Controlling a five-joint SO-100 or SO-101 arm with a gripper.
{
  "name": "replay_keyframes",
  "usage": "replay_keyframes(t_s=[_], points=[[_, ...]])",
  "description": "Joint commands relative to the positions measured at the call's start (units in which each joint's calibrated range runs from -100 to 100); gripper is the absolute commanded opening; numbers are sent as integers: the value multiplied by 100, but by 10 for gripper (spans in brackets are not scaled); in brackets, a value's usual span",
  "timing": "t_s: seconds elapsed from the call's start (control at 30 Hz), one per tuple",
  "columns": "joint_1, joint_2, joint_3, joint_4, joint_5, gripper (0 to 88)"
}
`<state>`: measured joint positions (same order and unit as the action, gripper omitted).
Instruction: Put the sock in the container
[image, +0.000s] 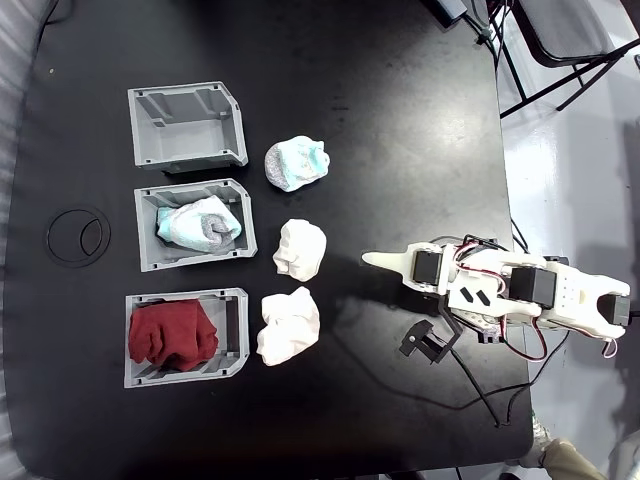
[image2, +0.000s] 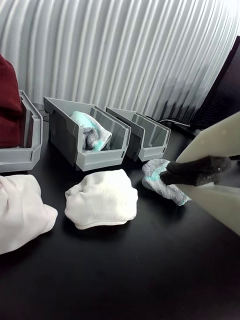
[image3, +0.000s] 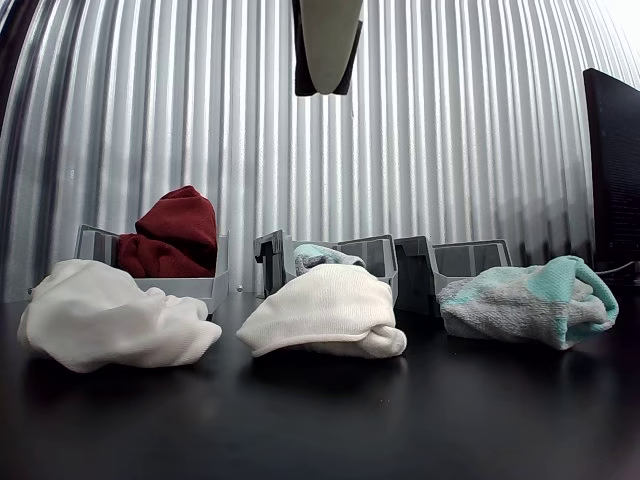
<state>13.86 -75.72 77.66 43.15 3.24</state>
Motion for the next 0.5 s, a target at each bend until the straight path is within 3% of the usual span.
replay_keyframes(t_s=[0.0,0.47], points=[[-21,-111,-29,-87,-18,14],[-21,-111,-74,-87,-18,14]])
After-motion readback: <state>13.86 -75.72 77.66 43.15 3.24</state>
